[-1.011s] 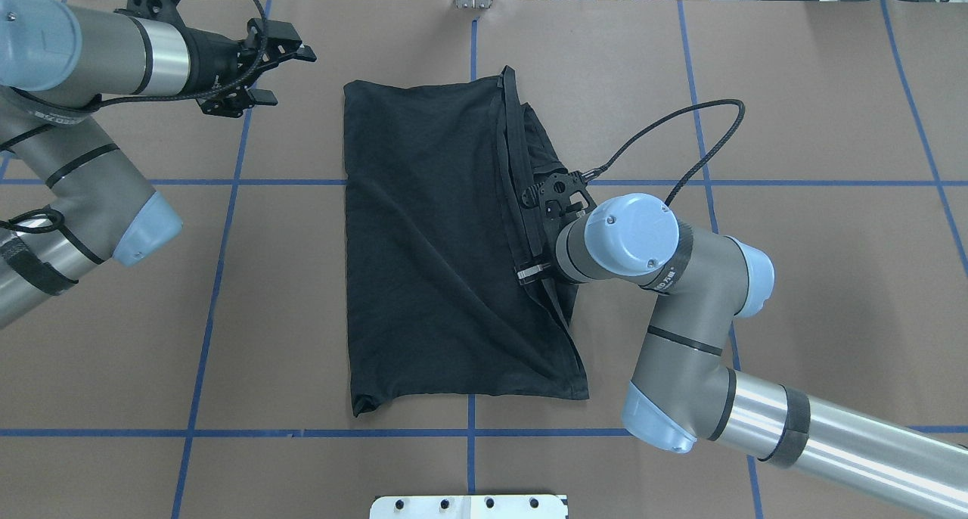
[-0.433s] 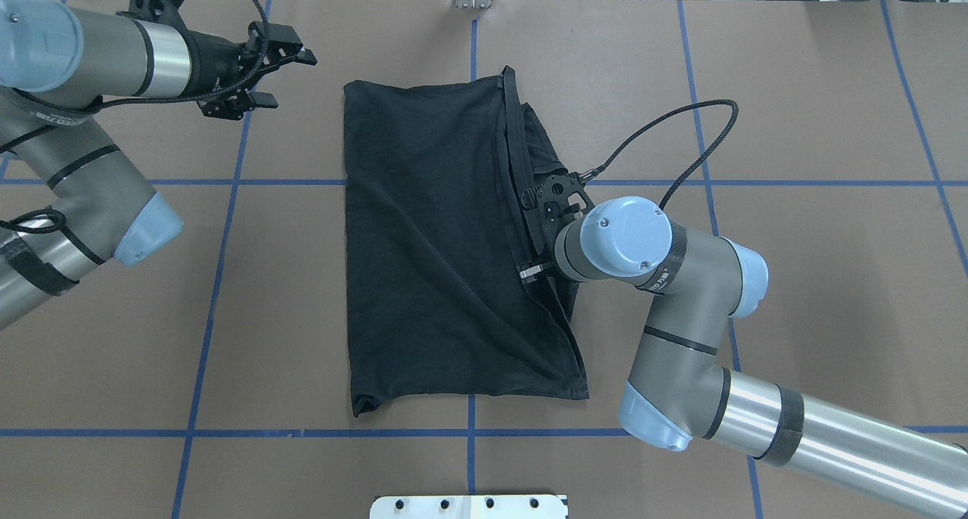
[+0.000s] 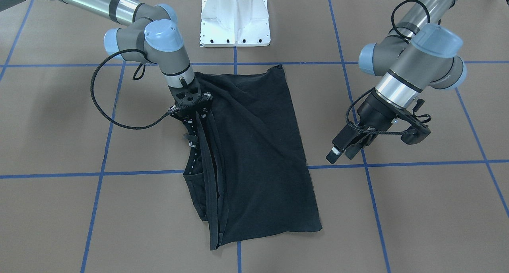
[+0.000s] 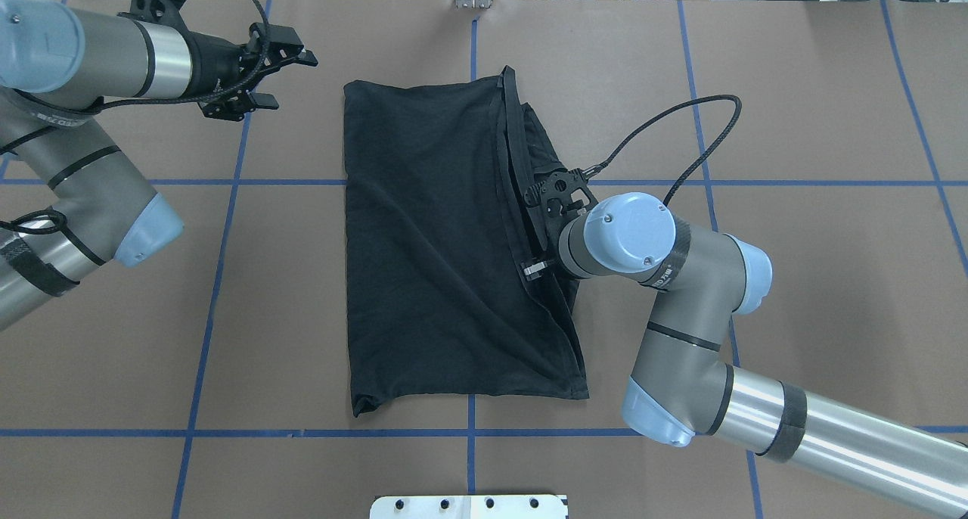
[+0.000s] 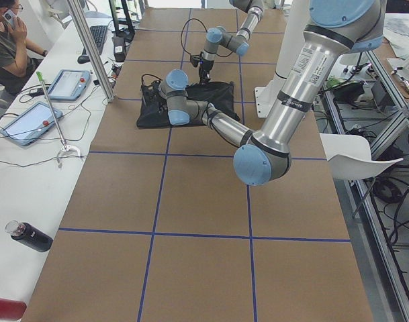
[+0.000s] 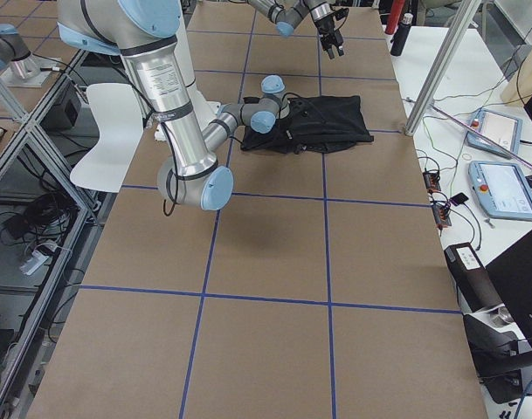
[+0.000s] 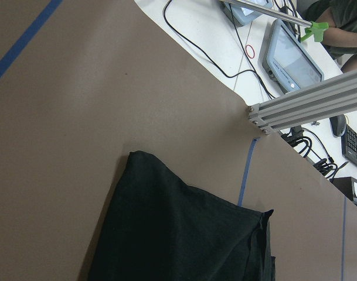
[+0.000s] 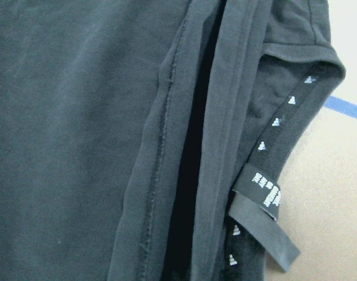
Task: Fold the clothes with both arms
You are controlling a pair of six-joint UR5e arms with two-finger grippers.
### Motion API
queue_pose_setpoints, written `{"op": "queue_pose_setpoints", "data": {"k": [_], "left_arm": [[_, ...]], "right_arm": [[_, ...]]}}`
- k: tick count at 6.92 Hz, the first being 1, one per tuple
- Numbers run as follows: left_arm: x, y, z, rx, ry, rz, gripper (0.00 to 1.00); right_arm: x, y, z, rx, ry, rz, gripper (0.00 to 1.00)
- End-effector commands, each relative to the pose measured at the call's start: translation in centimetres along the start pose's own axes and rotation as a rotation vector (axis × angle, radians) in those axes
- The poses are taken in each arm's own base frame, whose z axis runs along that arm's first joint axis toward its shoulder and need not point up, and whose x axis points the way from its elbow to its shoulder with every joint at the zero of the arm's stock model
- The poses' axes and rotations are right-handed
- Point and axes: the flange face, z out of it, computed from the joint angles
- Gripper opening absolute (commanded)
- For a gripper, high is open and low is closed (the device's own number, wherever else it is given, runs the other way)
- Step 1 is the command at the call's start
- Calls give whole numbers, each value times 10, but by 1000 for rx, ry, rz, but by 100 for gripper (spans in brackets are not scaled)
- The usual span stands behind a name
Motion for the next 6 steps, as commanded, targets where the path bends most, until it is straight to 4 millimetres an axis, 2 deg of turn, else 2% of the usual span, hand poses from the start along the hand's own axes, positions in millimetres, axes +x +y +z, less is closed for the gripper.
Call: {"op": "queue_pose_setpoints", "data": {"k": [1, 3, 4, 6], "left_arm": [[1, 3, 0, -4, 2, -2, 100], [3, 4, -1, -7, 5, -5, 100], [3, 4, -1, -6, 5, -5, 100], [2, 4, 0, -7, 3, -1, 100]], "right_arm": [[16, -10, -4, 7, 20, 5, 35], [34, -20, -5, 16, 43, 18, 48], [35, -21, -2, 13, 51, 19, 57], [27, -34, -10, 35, 36, 20, 68]]}}
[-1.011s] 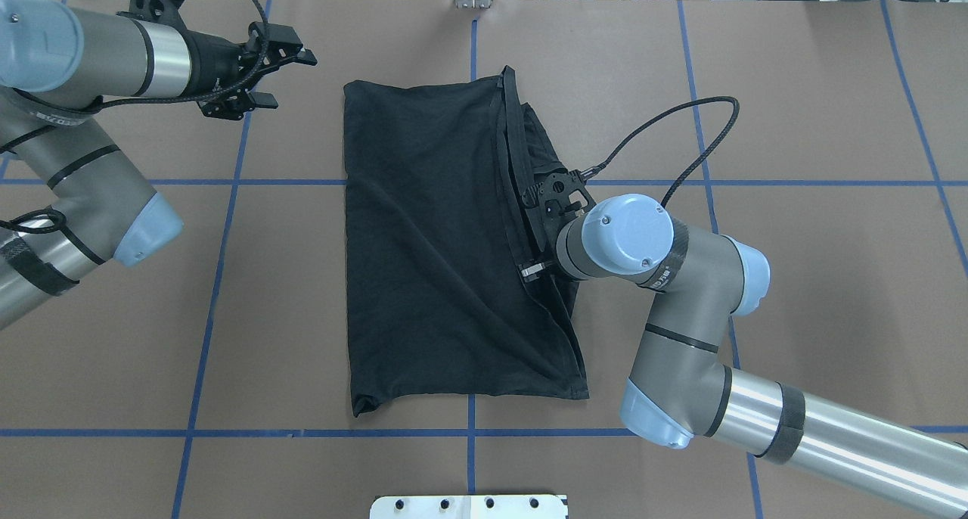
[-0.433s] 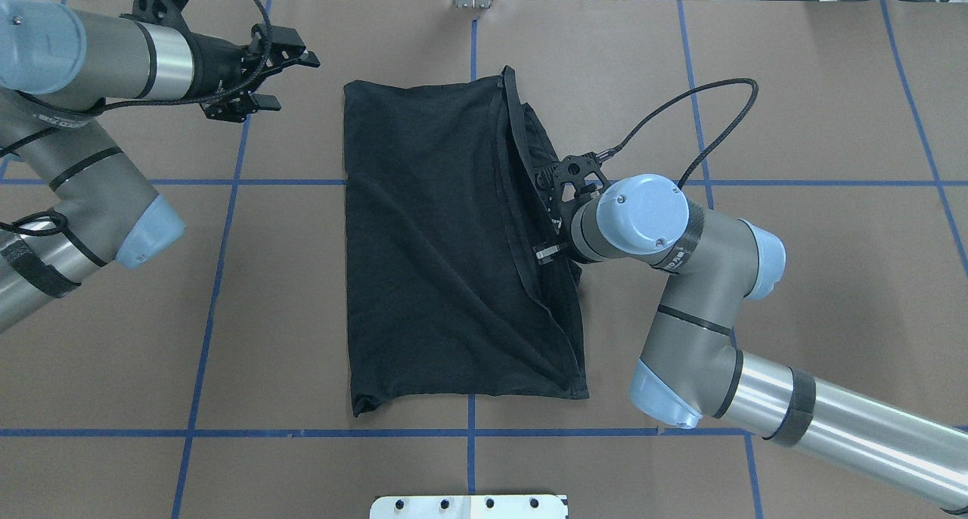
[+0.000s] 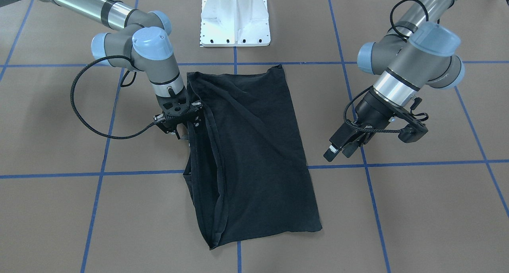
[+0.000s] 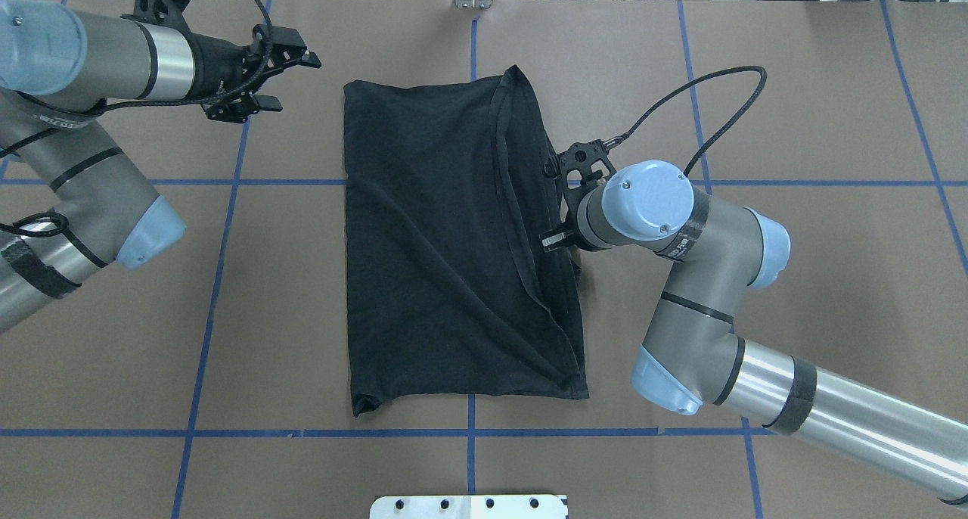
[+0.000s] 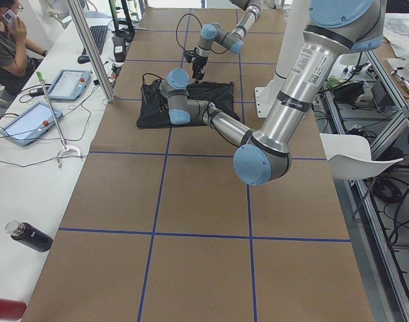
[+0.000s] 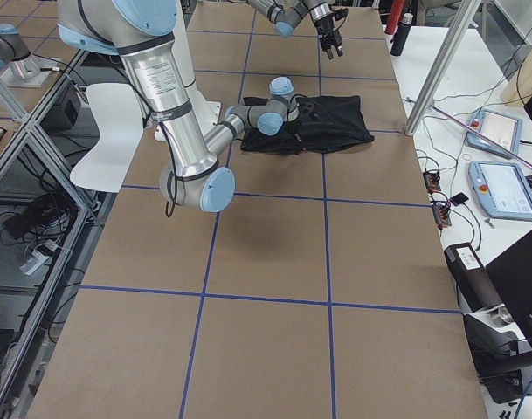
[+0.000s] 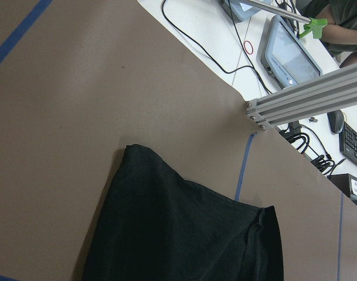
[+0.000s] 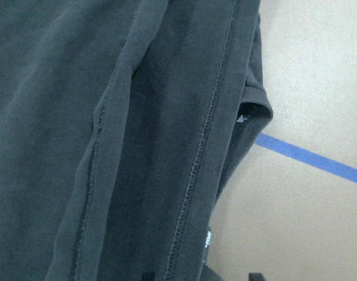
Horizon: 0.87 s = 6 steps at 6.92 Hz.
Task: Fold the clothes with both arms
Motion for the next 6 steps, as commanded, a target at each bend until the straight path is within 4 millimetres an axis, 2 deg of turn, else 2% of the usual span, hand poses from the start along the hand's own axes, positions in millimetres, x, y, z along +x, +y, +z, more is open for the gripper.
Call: {"op": "queue_pose_setpoints", "data": {"k": [1, 2, 4, 5, 6], "left_arm": [[-2, -1, 1, 1, -2, 6, 100], [-3, -1, 2, 1, -2, 5, 100], [-3, 0, 3, -2, -3, 1, 100], [-3, 1, 4, -3, -3, 1, 100], [-8, 1, 4, -4, -10, -2, 100]], "right_arm": [[-16, -22, -17, 33, -32, 4, 70], [-22, -22, -18, 33, -40, 6, 68], [-38, -9, -18, 26, -55, -9, 53], [-59, 7, -24, 19, -45, -31, 45], [-76, 22, -27, 11, -16, -54, 44]]}}
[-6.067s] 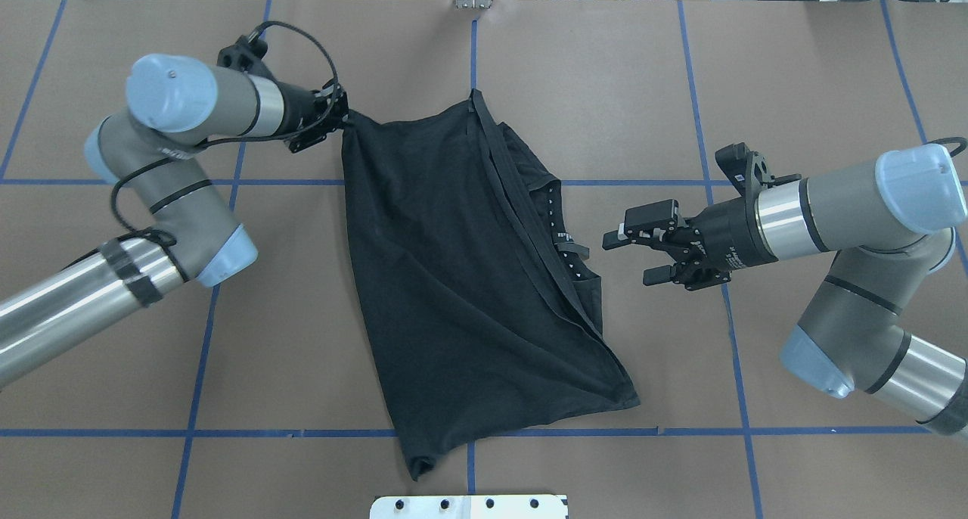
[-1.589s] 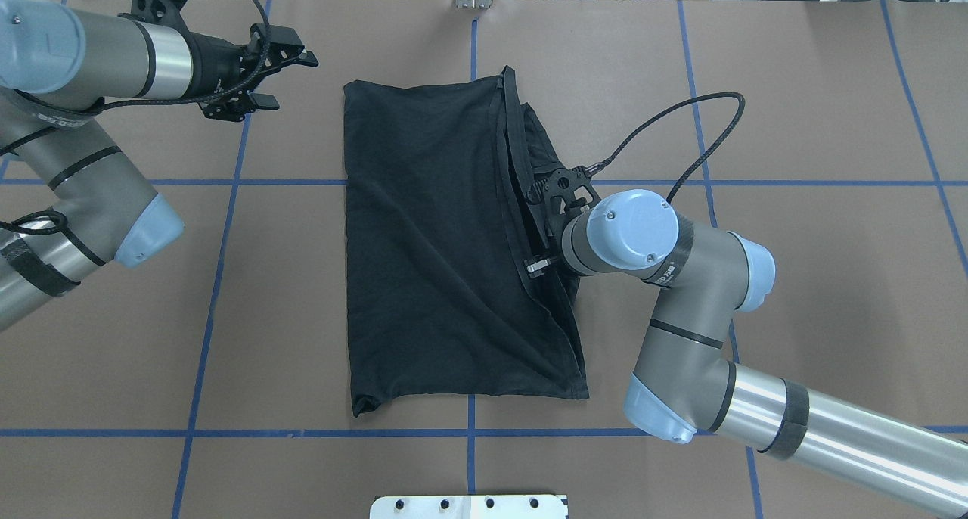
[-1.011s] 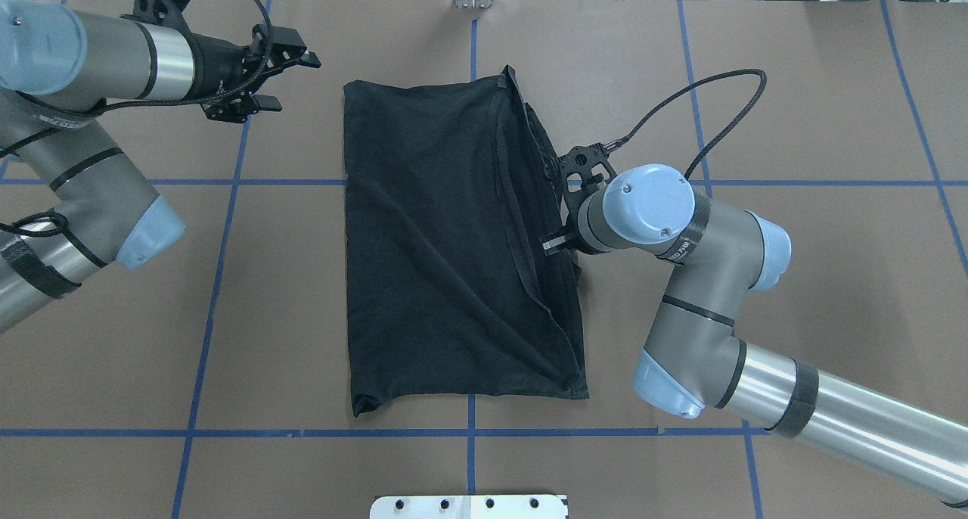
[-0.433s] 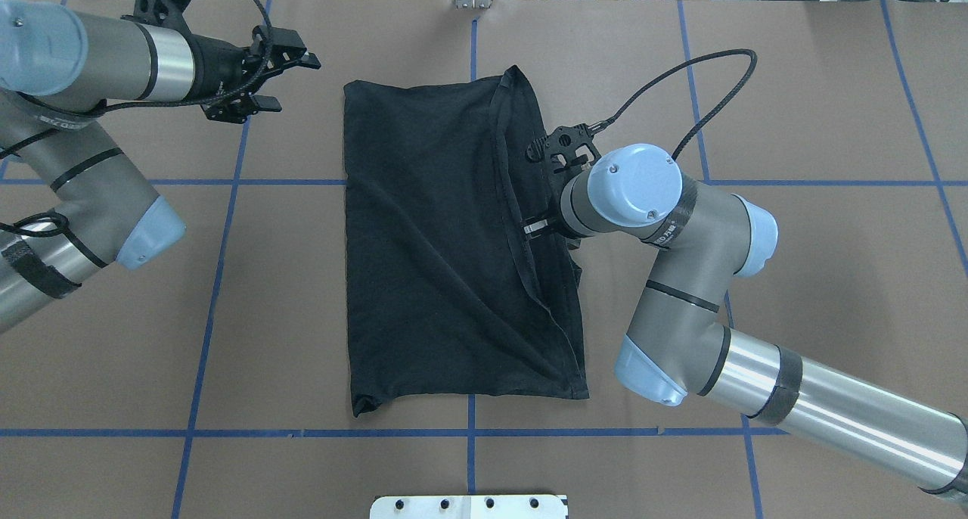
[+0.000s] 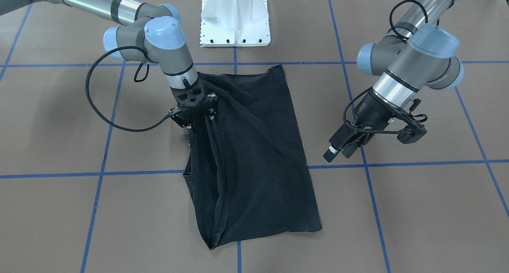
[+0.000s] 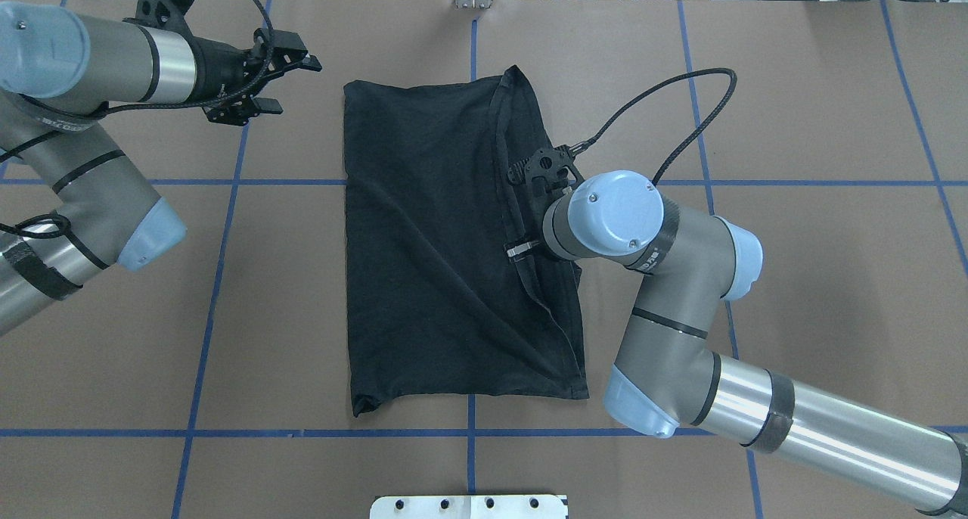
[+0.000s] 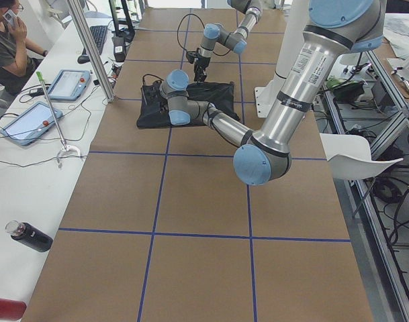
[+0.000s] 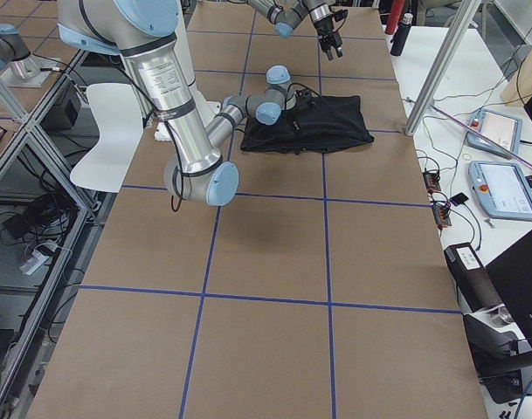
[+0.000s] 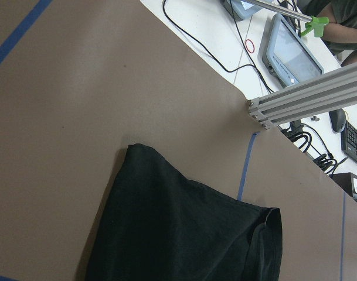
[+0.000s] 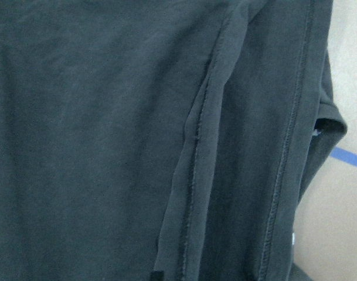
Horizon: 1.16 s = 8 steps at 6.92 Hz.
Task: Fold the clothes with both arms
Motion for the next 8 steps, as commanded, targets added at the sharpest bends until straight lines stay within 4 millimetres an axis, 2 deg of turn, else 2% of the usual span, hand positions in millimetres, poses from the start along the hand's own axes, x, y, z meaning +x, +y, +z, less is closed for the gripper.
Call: {"op": "queue_pose_setpoints", "data": {"k": [1, 2, 3, 8], "left_arm": [[-6, 0, 0, -1, -7, -3, 100], [-6, 0, 0, -1, -7, -1, 100], [-6, 0, 0, 1, -6, -3, 100], [-5, 2, 1, -4, -6, -3, 100]], "right_arm": [[-32, 27, 1, -17, 22, -39, 44], [-42, 38, 7, -16, 34, -57, 44], [-44, 42, 9, -21, 34, -61, 44], [-38, 49, 18, -36, 51, -75, 42]]}}
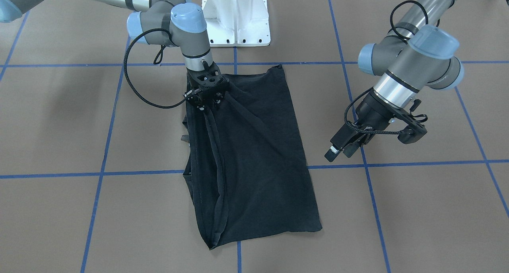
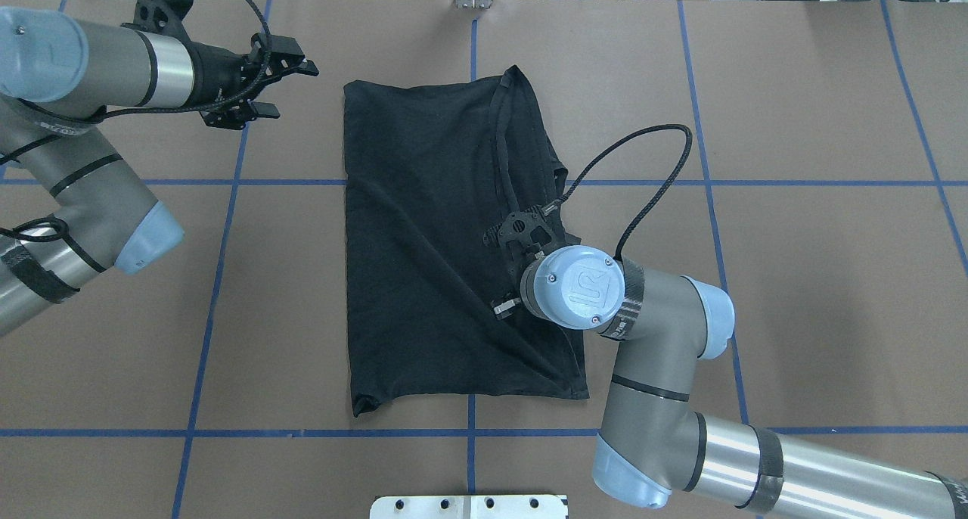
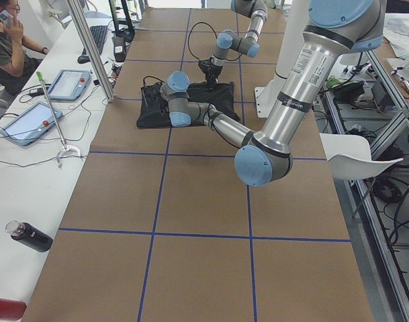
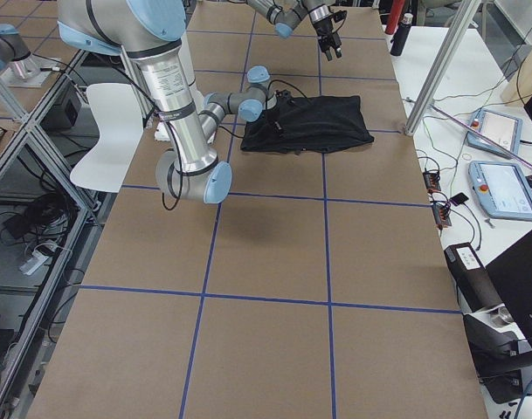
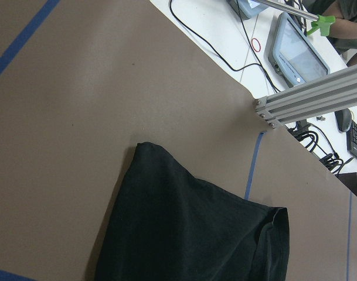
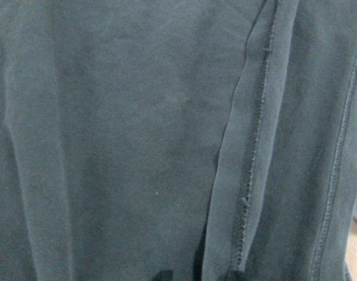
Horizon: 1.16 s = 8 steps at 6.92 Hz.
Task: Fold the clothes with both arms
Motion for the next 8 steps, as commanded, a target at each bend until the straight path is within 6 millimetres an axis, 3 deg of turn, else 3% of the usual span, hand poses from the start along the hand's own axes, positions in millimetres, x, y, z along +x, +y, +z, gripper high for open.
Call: {"op": "queue_pose_setpoints", "data": {"k": [1, 3, 6, 8], "left_arm": [[1, 1, 0, -2, 2, -3, 100], [2, 1, -1, 0, 5, -2, 100], [0, 5, 3, -7, 0, -3, 100], [0, 5, 3, -7, -1, -2, 100]], "right_arm": [[3, 0, 2, -2, 6, 0, 40], [7, -1, 2, -3, 10, 3, 38], [17, -3, 4, -2, 23, 8, 21], [24, -7, 4, 2, 30, 6, 20]]}}
